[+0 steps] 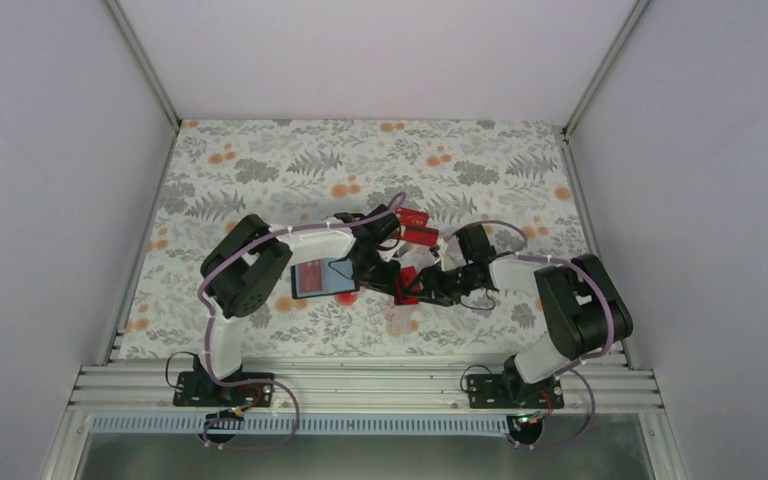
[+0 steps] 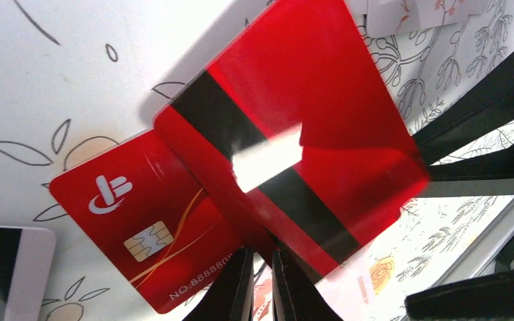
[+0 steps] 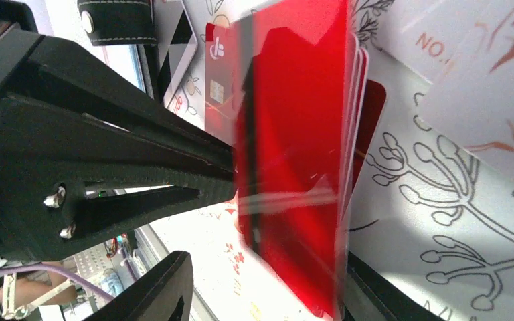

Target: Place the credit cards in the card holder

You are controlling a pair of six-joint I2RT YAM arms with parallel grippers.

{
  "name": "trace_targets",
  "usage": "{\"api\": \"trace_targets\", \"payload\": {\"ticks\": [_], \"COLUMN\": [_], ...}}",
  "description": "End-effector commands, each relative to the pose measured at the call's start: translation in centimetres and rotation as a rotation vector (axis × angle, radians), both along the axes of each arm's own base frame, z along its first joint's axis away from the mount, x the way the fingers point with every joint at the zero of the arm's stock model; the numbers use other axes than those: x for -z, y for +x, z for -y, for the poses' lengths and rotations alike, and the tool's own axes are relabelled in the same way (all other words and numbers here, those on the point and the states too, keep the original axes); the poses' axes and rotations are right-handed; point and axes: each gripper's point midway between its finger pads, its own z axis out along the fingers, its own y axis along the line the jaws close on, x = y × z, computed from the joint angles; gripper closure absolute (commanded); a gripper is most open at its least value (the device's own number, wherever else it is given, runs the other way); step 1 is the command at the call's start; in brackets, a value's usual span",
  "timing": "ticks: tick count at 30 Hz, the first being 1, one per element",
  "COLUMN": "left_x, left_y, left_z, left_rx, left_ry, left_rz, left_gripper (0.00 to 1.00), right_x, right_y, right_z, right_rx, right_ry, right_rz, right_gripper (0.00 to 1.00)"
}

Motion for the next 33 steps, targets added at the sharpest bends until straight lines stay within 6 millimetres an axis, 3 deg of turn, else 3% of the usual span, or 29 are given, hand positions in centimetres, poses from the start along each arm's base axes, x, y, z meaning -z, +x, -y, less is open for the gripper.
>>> {"api": "trace_targets", "payload": {"ticks": [1,5,11,33], "left_x": [2.2,2.1,2.1,2.7], "left_y": [-0.7,-0.6,-0.6,-0.4], "left_z": [-0.6,-0.6,-0.4,-0.1], "left_rx": [0.008,0.009,0.010,0.032], "left_ry": [0.065,0.067,0.068,0.077], "left_rz": [-0.018,-0.014,-0.009,-0.010], "left_gripper": [0.90,0.90,0.90,0.90], "right_x": [0.8,0.8,1.8,0.4], "right_y": [-0.5,-0.1,0.6,1.9], "right_z": [0.3,0.6,2.7,1.7], "right_rx": [-0.011,-0.014,0.019,0.026], "right_ry": [-0.007,-0.048,-0.222,-0.171], "right_rz": [-0.006,0.005,0.009,0.046], "right_gripper": [0.50,0.54,0.62,0.87]}}
